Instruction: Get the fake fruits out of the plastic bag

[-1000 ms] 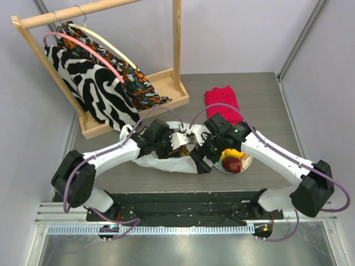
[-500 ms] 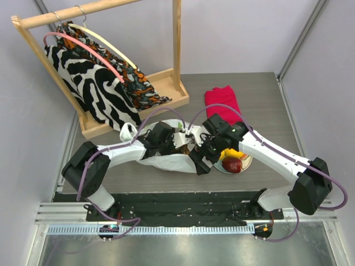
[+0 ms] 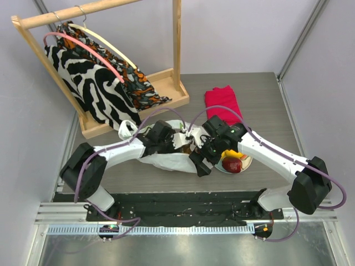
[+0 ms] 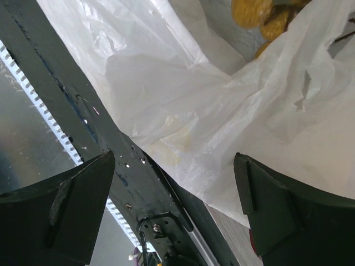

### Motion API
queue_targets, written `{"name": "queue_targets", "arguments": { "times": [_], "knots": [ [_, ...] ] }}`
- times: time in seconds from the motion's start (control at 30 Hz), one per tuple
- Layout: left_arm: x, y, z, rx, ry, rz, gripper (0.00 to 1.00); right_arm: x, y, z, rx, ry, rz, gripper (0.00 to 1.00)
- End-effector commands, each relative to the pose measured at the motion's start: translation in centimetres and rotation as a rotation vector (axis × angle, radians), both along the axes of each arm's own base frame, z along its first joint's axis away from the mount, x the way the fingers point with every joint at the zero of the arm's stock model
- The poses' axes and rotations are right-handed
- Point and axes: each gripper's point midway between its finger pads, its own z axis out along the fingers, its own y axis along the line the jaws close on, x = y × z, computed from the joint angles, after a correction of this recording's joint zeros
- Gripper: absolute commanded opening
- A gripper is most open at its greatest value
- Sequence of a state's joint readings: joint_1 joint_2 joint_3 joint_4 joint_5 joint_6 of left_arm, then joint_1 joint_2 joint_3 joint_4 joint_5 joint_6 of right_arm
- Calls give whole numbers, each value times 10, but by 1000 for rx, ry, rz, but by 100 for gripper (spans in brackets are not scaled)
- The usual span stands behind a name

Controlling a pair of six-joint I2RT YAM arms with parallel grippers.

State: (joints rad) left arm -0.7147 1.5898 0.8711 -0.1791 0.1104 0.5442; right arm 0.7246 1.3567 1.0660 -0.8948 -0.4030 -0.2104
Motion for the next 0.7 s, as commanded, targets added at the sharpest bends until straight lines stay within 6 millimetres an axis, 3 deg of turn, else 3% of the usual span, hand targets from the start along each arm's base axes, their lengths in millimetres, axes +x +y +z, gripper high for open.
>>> {"name": "queue_targets", "arguments": {
  "times": [0.0, 0.07, 0.23, 0.37, 0.43, 0.53, 0.67],
  "knots": [
    [-20, -17, 85, -196, 9, -51, 0, 8, 4, 0, 0, -36, 17, 98],
    [-29, -17, 111, -246, -9, -70, 0, 8, 3, -2, -5, -33, 16, 98],
    [-59, -17, 133, -275, 95, -138, 0, 12, 4, -2, -10, -40, 14, 99],
    [-62, -13, 141, -254, 137, -107, 0, 21, 5, -5, -22, -49, 19, 100],
    [-48, -11, 144, -246, 142, -17, 0, 31, 9, 2, -21, -86, 26, 100],
    [-22, -3, 154, -308, 109, 120, 0, 40, 15, 20, 0, -117, 65, 100],
    [-13, 8, 148, -323, 85, 170, 0, 55, 15, 89, 112, -231, 97, 100]
  ]
}}
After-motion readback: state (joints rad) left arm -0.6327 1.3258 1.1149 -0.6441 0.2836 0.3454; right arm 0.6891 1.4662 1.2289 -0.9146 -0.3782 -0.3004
